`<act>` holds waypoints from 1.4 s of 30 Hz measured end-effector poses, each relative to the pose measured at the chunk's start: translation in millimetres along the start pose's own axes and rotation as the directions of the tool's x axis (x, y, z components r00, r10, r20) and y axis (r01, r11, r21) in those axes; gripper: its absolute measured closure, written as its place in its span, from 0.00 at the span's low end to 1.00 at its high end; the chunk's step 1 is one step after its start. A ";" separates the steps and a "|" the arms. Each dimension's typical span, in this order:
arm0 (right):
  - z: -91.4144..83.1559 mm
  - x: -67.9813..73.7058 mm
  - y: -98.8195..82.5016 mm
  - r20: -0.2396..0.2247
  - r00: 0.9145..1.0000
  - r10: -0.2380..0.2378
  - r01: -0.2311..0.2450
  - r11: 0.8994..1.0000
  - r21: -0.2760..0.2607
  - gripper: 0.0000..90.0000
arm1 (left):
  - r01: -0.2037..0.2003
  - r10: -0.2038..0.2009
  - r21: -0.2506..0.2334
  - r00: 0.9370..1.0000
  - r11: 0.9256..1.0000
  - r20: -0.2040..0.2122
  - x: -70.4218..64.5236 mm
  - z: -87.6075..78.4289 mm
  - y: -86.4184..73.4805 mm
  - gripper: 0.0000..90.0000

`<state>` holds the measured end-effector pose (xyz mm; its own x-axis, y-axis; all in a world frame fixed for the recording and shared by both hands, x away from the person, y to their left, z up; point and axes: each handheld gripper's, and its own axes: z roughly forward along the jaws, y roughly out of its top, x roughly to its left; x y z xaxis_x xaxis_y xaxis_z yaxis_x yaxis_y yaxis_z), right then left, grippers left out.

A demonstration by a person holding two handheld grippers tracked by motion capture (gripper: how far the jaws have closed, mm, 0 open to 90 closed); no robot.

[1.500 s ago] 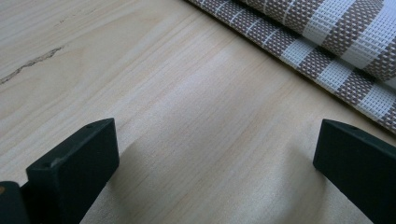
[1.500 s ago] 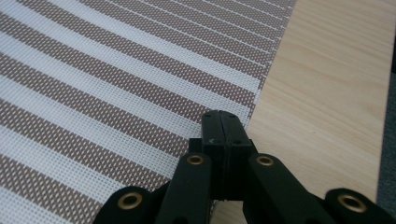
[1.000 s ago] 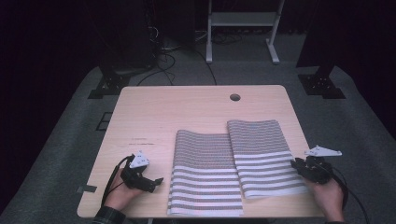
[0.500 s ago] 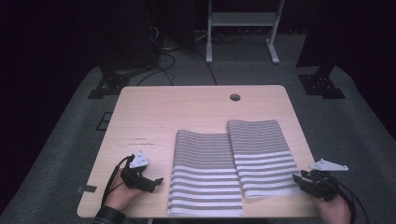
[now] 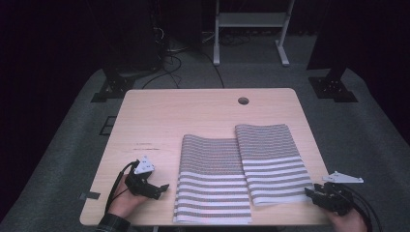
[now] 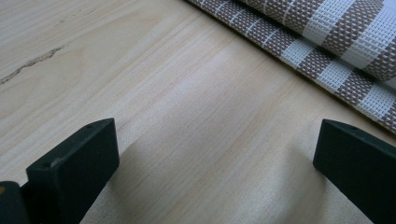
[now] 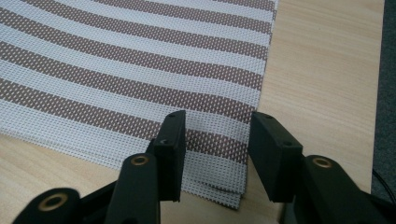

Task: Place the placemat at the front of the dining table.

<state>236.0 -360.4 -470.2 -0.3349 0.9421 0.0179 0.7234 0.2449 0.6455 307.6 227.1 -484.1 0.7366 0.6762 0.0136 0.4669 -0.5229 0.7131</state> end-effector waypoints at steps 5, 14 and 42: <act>2.0 1.9 2.6 -0.002 1.000 -0.011 0.011 1.000 -0.009 0.76 | 0.000 0.000 0.000 1.000 1.000 0.000 0.0 0.0 0.0 0.00; 10.6 -4.3 13.1 0.020 1.000 -0.001 0.001 1.000 -0.014 0.93 | 0.000 0.000 0.000 1.000 1.000 0.000 0.0 0.3 0.2 0.00; -1.2 4.0 46.2 -0.029 0.999 -0.017 0.013 0.992 -0.128 0.97 | -0.001 0.001 -0.001 1.000 1.000 0.001 0.2 0.5 0.4 0.00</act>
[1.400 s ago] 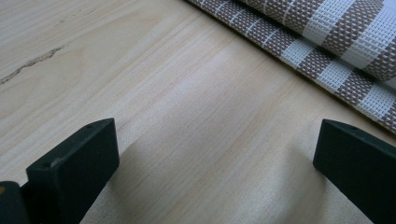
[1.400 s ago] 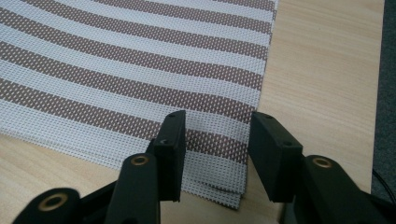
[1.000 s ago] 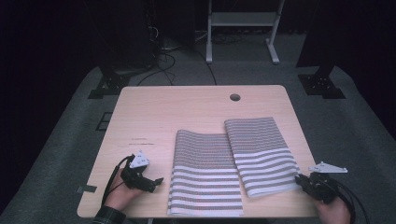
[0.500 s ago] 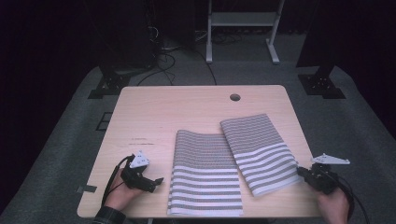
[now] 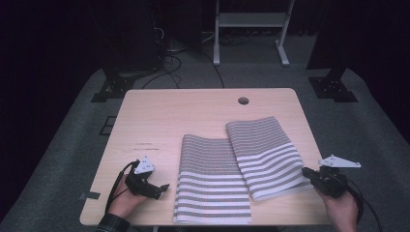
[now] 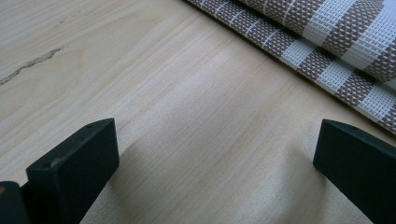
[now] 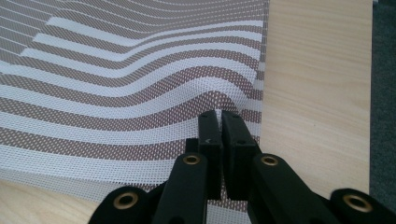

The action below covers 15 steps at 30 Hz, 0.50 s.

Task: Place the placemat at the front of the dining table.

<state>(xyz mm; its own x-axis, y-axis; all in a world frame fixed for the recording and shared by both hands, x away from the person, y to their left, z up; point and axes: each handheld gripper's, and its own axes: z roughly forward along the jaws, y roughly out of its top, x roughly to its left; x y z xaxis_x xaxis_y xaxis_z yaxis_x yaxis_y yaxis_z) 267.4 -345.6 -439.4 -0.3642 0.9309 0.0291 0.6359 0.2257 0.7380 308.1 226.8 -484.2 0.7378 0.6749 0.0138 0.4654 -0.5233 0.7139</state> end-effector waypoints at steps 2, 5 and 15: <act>-0.8 0.7 0.9 -0.001 1.000 -0.002 0.002 1.000 -0.008 0.97 | 0.000 0.000 0.000 1.000 1.000 0.000 0.0 0.0 0.0 0.00; -5.1 3.3 4.9 -0.005 1.000 -0.013 0.013 0.999 -0.036 0.97 | -0.002 0.002 0.001 1.000 1.000 0.000 0.2 0.2 0.3 0.00; -11.7 12.7 17.2 -0.022 0.999 -0.040 0.038 0.996 -0.081 0.97 | -0.002 0.002 0.001 1.000 1.000 0.001 0.2 0.2 0.3 0.00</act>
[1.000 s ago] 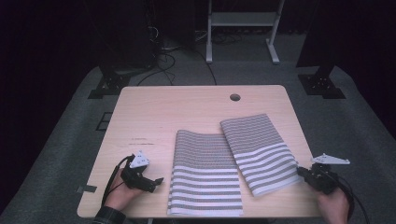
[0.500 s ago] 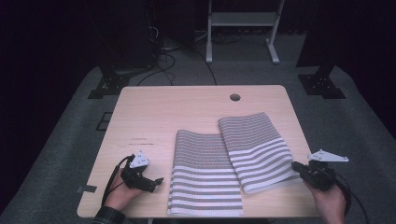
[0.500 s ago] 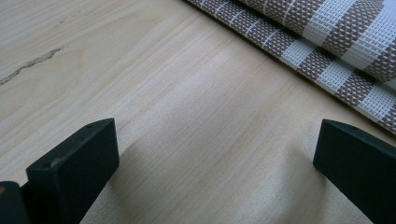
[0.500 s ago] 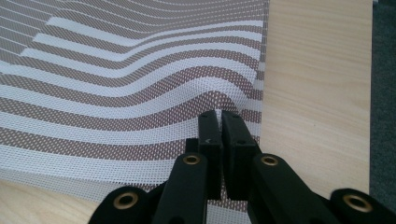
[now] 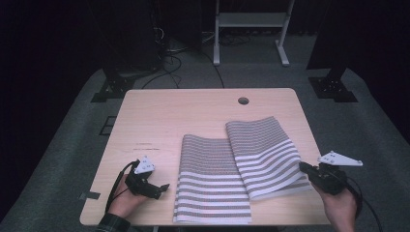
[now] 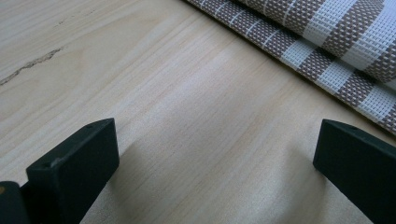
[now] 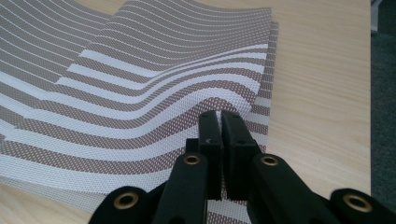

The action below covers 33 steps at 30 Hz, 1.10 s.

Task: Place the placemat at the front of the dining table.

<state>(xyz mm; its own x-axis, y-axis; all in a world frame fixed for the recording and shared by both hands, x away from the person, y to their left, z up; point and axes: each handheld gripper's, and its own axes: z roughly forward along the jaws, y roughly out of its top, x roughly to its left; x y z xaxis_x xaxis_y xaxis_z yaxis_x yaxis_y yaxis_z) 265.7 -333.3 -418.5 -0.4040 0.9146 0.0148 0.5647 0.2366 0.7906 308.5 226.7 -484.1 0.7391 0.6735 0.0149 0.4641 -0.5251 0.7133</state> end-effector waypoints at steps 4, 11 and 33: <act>-0.5 3.1 3.8 -0.006 1.000 -0.008 0.008 1.000 -0.009 0.97 | 0.000 0.000 0.000 1.000 1.000 0.000 0.0 0.0 0.0 0.00; 0.1 7.1 12.8 -0.025 1.000 -0.016 0.015 0.999 -0.039 0.97 | -0.001 0.001 0.002 1.000 1.000 0.000 0.0 -0.1 0.1 0.00; 21.6 25.6 32.6 -0.081 0.995 -0.054 0.050 0.997 -0.058 0.97 | -0.002 0.002 0.004 1.000 1.000 0.001 0.2 -0.2 0.2 0.00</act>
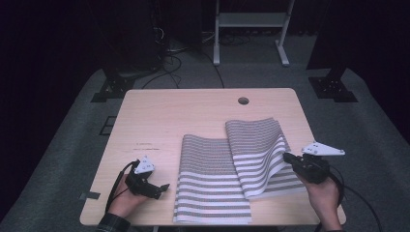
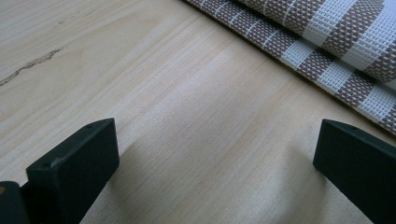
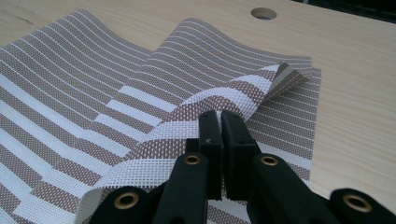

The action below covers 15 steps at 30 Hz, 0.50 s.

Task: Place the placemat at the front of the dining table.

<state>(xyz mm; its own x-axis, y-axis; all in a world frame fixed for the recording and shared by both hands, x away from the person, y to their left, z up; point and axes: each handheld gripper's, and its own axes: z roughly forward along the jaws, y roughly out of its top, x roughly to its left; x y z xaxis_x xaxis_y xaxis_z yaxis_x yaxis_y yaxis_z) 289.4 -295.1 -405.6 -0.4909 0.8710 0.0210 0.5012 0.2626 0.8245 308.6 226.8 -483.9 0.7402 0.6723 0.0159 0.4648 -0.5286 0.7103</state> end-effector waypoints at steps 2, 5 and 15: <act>1.5 0.4 0.5 -0.004 1.000 0.002 -0.002 1.000 0.001 0.97 | 0.000 0.000 0.000 1.000 1.000 0.000 0.0 0.0 0.0 0.00; 8.6 1.8 1.9 -0.024 1.000 0.004 -0.004 1.000 0.004 0.97 | 0.000 0.000 0.000 1.000 1.000 0.000 0.0 0.0 0.0 0.00; 24.4 5.8 4.8 -0.050 0.999 -0.006 0.007 1.000 0.026 0.97 | 0.000 0.000 -0.003 1.000 1.000 0.001 0.0 0.3 0.1 0.00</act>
<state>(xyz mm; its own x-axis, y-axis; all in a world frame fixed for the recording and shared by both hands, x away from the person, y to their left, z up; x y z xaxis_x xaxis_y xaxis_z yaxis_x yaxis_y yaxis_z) 306.3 -278.7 -415.3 -0.5288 0.8476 0.0443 0.5159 0.2795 0.8098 308.8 226.6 -484.0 0.7404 0.6720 0.0151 0.4638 -0.5270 0.7122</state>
